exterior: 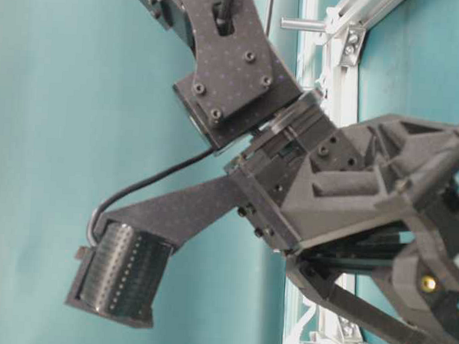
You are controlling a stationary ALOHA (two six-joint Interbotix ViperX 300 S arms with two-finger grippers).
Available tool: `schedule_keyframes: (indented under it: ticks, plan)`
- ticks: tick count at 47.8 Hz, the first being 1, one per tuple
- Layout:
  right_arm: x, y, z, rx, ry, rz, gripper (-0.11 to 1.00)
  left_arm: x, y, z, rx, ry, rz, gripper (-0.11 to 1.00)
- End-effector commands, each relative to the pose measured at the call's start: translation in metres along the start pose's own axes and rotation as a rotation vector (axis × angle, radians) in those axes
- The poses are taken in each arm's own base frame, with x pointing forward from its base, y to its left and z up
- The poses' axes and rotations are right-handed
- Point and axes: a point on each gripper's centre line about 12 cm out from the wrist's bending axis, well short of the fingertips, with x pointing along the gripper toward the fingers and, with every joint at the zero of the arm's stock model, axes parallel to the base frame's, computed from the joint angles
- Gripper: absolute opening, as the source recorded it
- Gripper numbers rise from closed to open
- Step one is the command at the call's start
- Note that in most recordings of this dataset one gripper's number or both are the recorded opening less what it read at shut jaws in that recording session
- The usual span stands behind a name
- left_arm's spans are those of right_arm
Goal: Insert the wire through the string loop located on the left side.
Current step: 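Pull the plug leftward through the loop with the left gripper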
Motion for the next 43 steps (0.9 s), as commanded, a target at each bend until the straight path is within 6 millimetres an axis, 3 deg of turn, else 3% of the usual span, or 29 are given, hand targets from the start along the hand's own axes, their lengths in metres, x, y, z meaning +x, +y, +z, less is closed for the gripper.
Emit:
schedule_keyframes:
  ticks: [1,36,43]
  plan:
    - [-0.006,0.003,0.013,-0.002,-0.035,0.006,0.91,-0.004,-0.004,0.002,-0.002,-0.014,-0.015,0.21]
    - [-0.006,0.003,0.013,0.0,-0.035,0.006,0.91,-0.002,-0.006,-0.014,-0.007,0.029,-0.017,0.21]
    - [-0.006,0.003,0.013,0.0,-0.035,0.006,0.91,-0.002,-0.006,-0.016,0.006,0.049,-0.011,0.26]
